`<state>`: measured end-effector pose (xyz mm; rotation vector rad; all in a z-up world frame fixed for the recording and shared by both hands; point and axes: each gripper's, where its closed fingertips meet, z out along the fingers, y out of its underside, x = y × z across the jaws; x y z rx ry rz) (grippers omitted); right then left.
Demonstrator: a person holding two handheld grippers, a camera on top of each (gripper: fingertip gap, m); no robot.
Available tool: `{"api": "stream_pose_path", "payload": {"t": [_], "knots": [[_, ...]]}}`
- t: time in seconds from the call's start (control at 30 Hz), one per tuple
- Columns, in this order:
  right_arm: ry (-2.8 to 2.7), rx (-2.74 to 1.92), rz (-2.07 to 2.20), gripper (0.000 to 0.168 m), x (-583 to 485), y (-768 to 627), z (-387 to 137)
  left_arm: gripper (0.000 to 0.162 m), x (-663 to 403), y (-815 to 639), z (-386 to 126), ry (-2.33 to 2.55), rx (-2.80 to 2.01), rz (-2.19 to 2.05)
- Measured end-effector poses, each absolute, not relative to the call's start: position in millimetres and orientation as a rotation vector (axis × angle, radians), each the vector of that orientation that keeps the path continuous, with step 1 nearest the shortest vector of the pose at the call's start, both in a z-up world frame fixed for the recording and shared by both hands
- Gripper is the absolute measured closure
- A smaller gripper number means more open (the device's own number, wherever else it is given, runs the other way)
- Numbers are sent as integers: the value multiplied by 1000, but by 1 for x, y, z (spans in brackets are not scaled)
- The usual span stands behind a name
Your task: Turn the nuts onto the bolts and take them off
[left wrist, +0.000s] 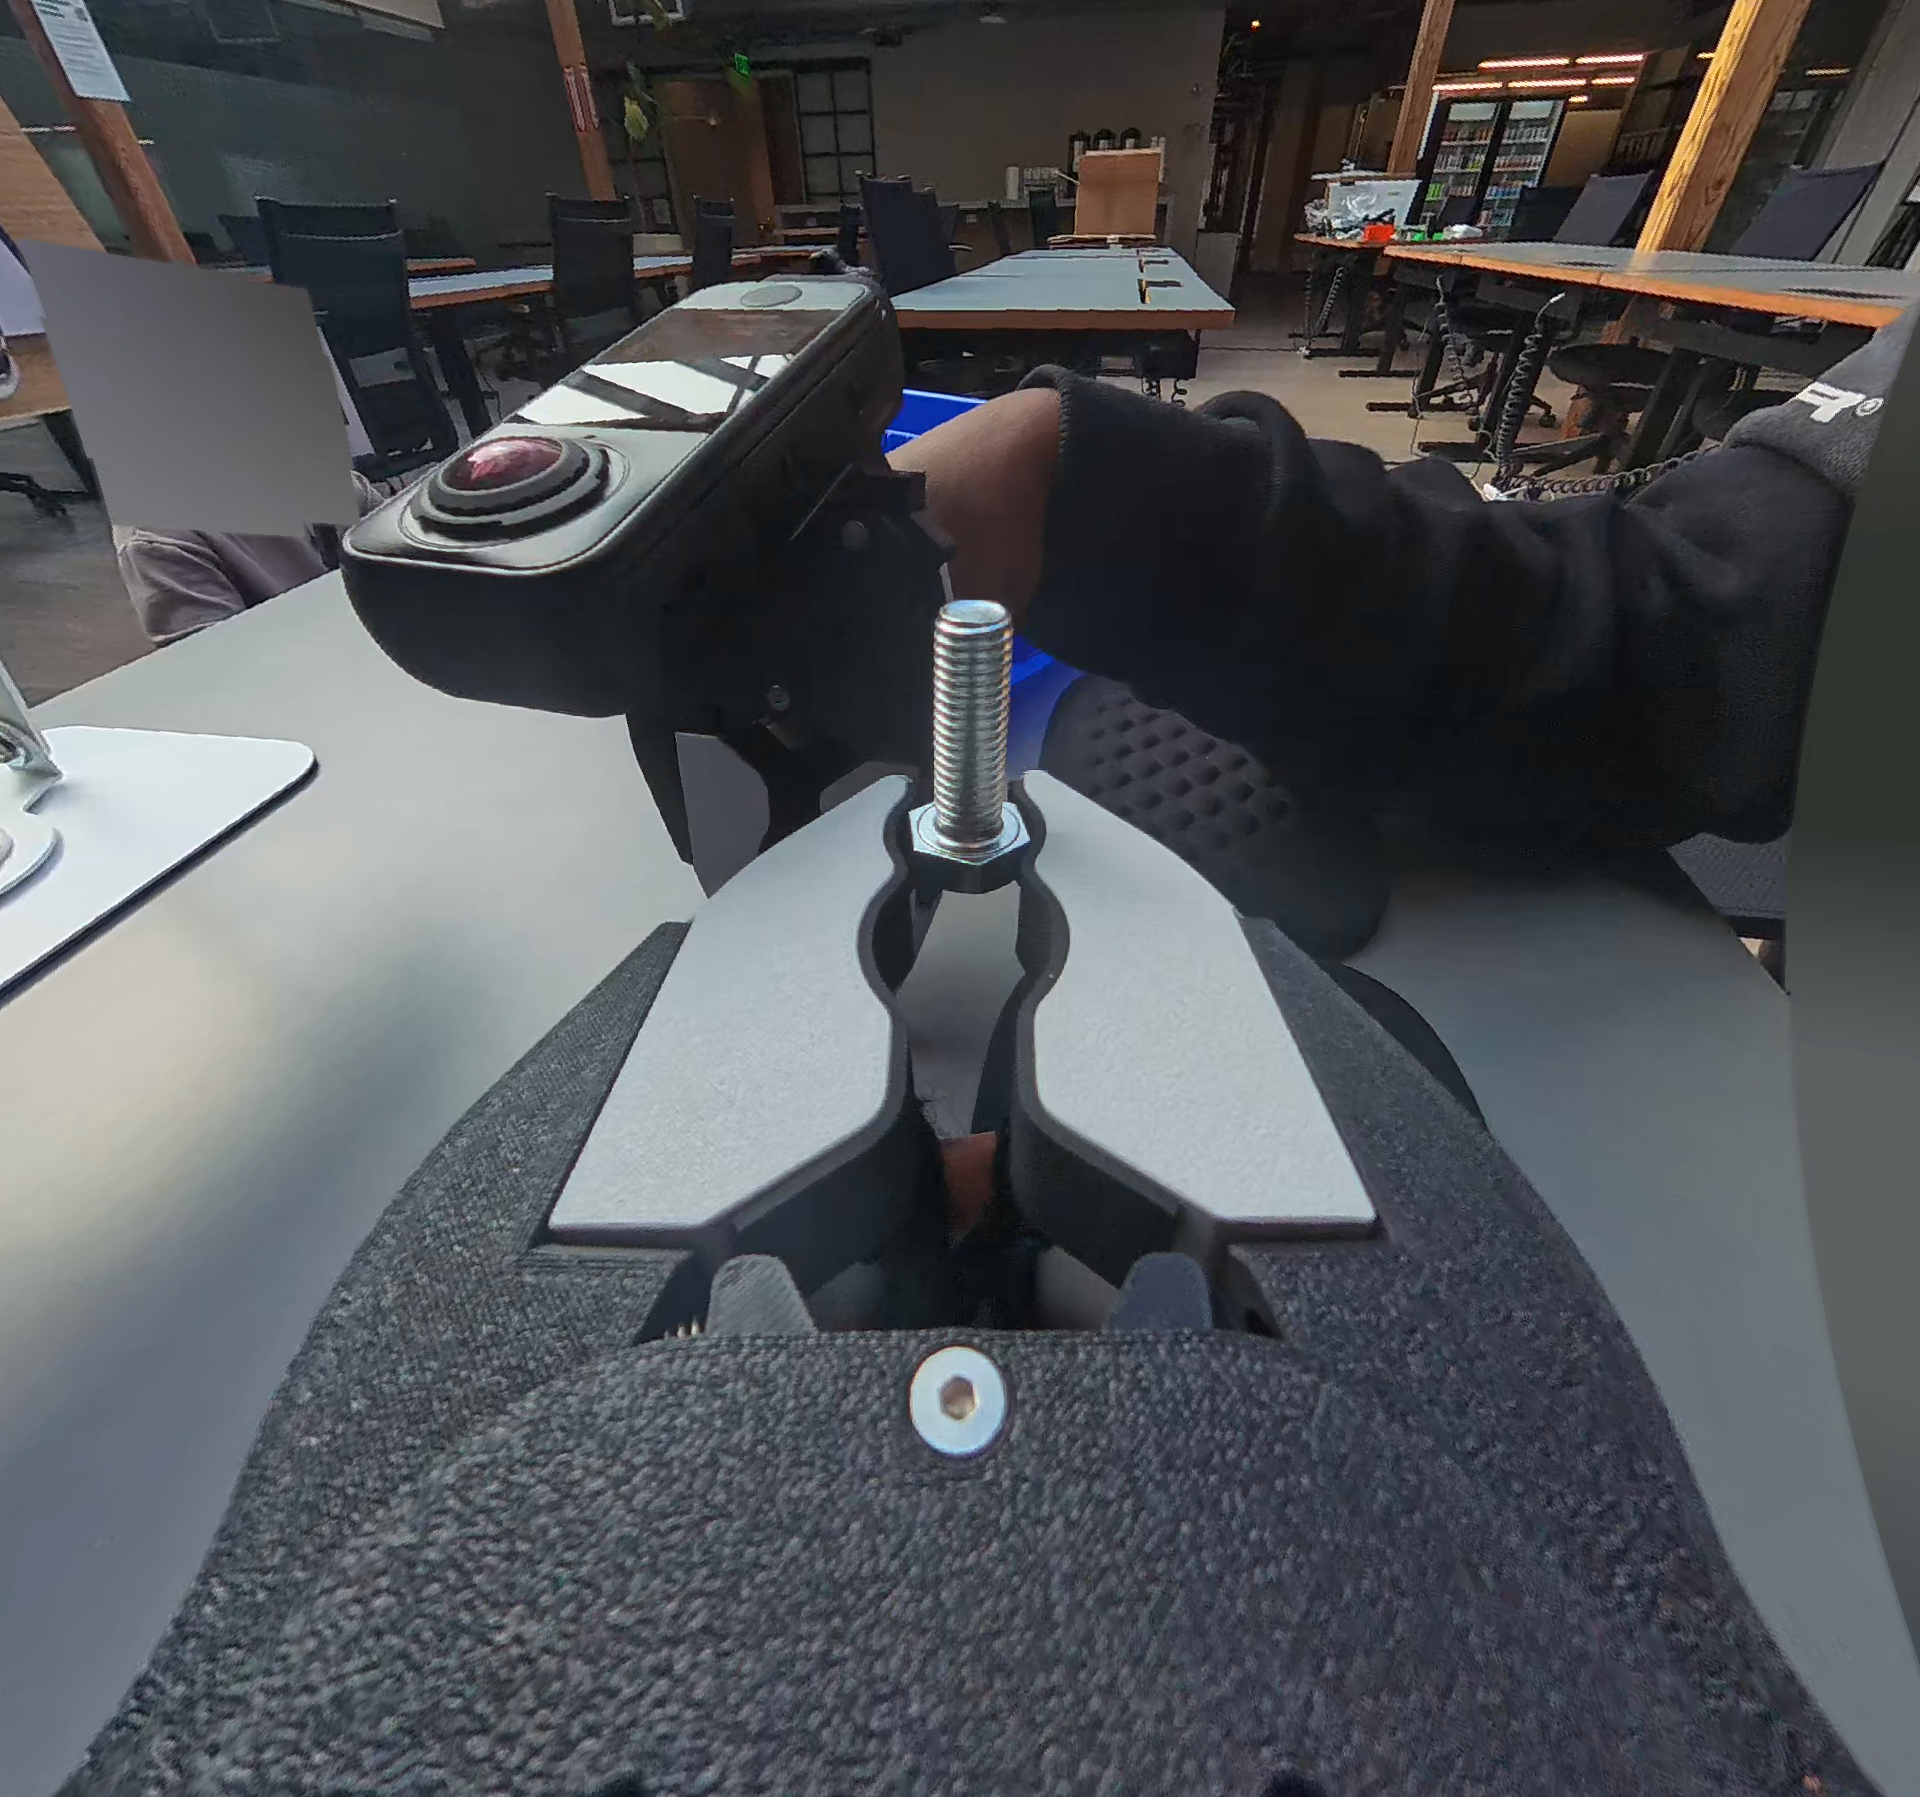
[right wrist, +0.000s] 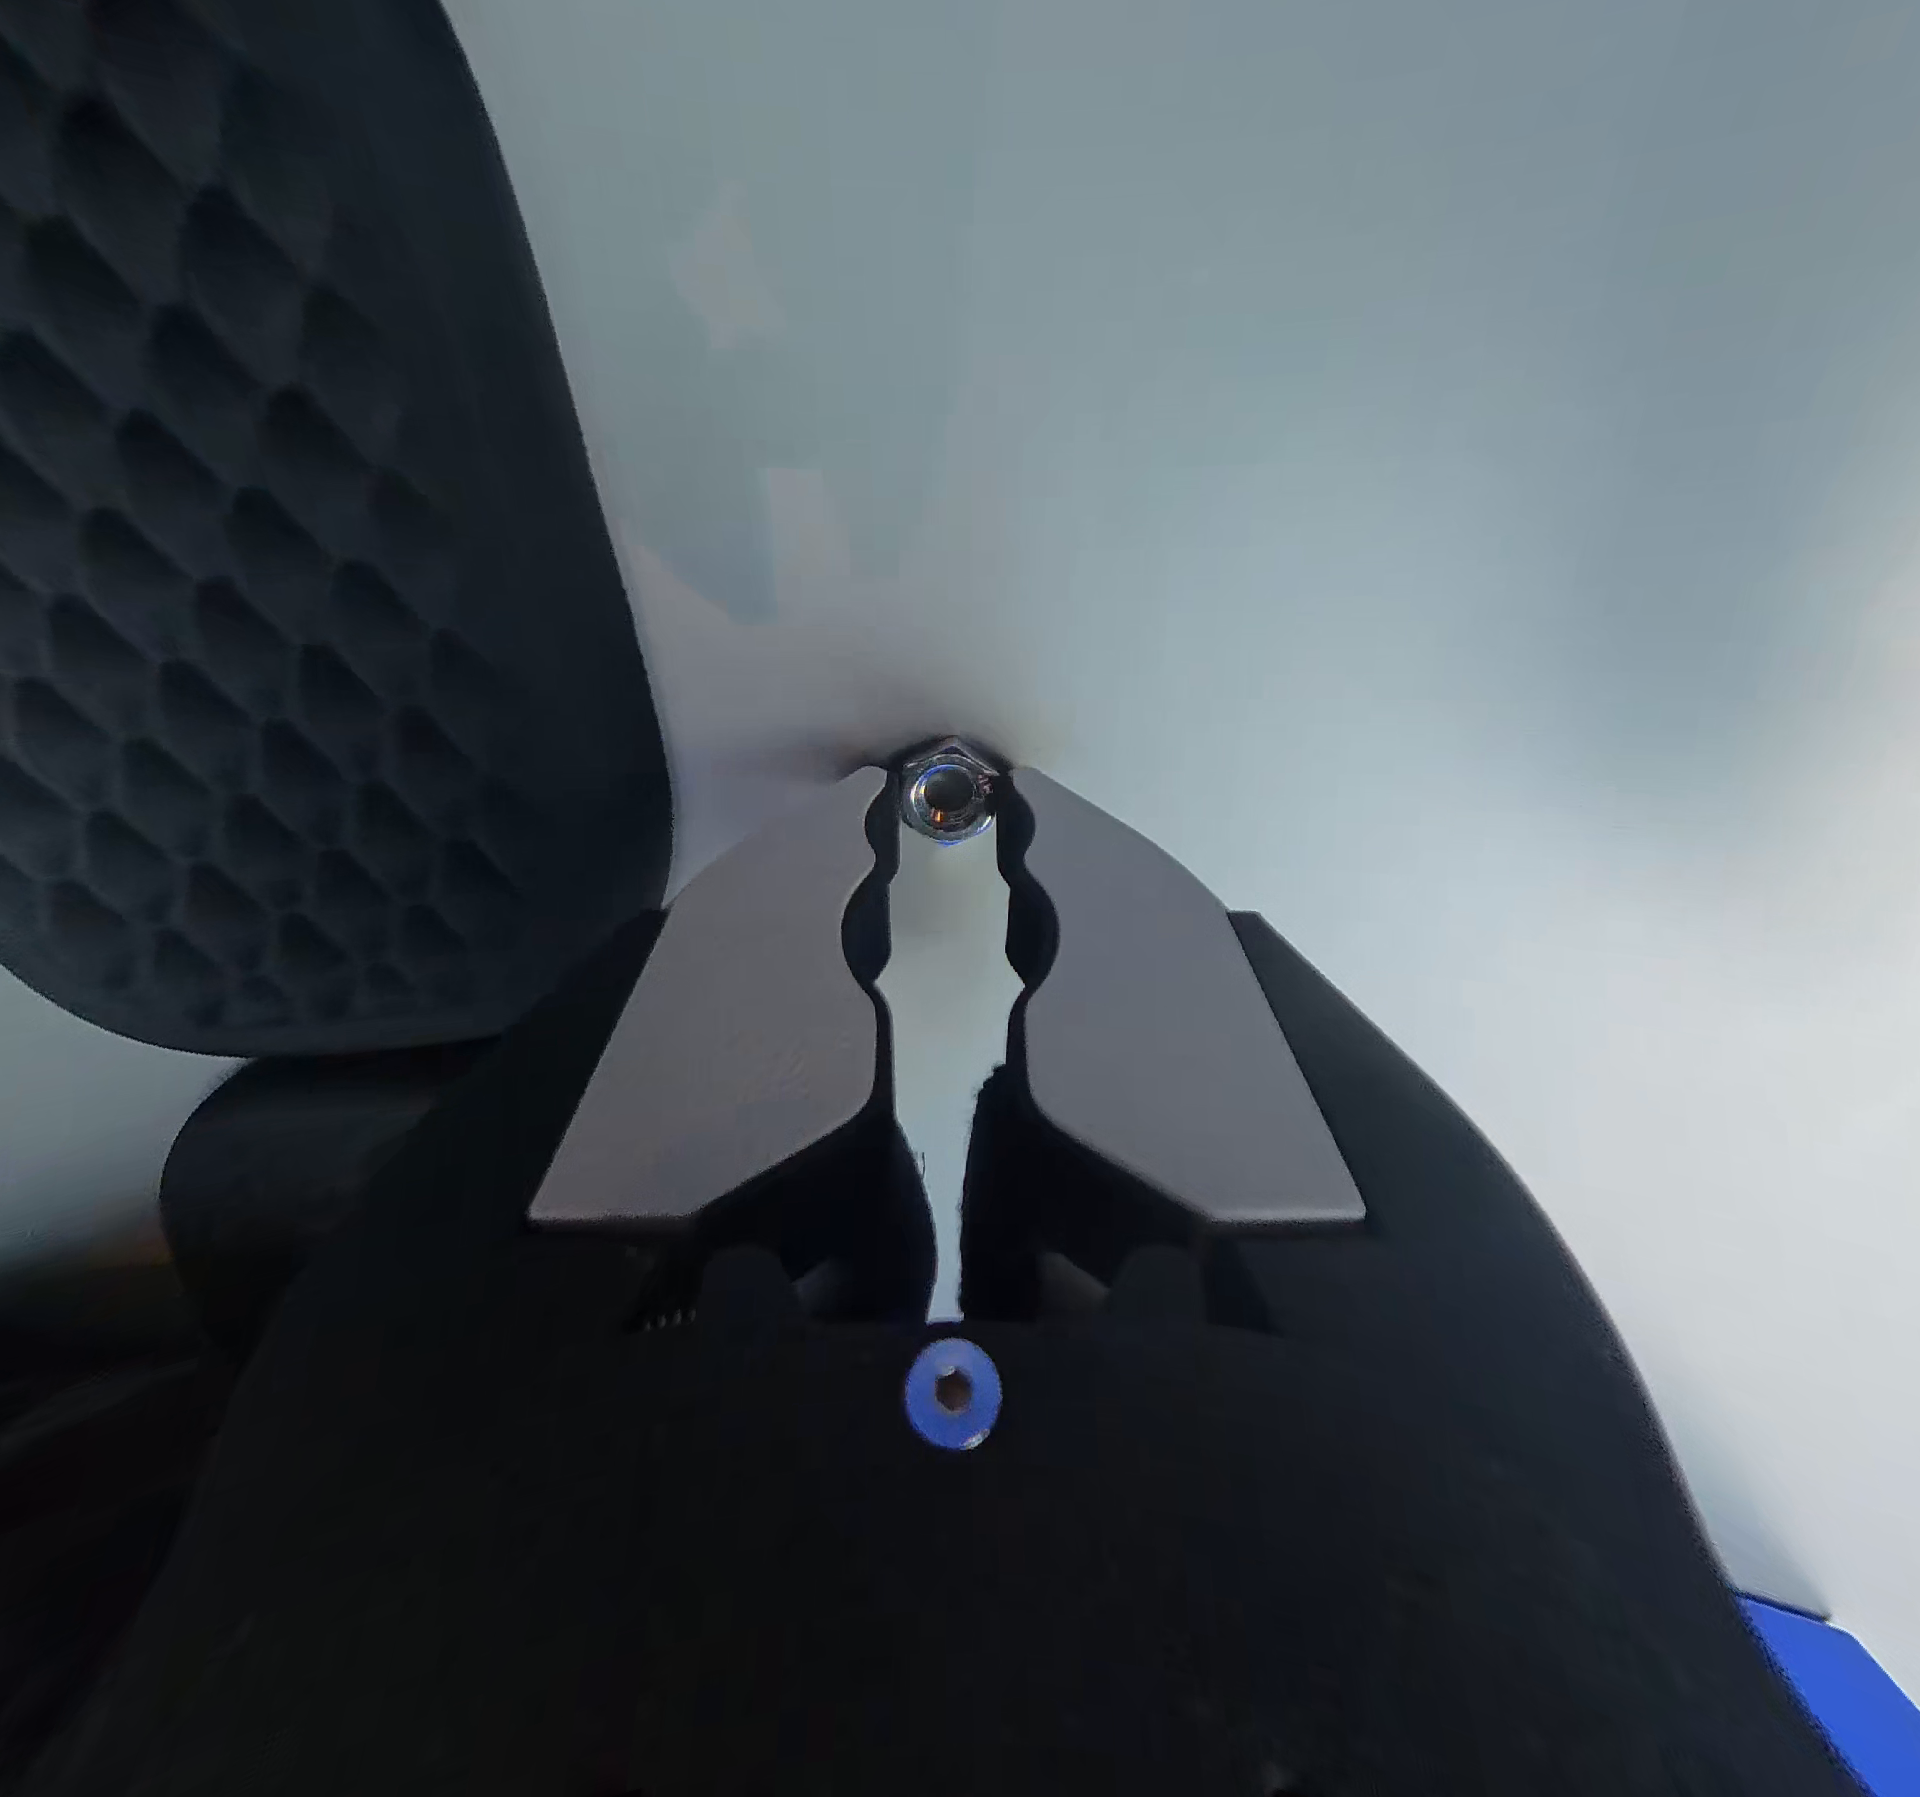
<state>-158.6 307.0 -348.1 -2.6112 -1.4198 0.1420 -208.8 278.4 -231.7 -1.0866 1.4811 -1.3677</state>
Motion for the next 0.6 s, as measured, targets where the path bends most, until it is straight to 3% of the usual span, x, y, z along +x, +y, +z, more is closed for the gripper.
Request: {"api": "stream_pose_path", "payload": {"t": [0.13,0.43,0.6], "knots": [[-1389,-2573,188,152,-153,299,-326,147,-207,258,-228,1530,-1013,-1454],[-1966,-1966,287,152,-192,222,-188,147,-218,187,-233,1801,-750,-1805],[-2383,-1597,310,152,-234,187,-176,147,-223,173,-241,1918,-704,-1834]]}}
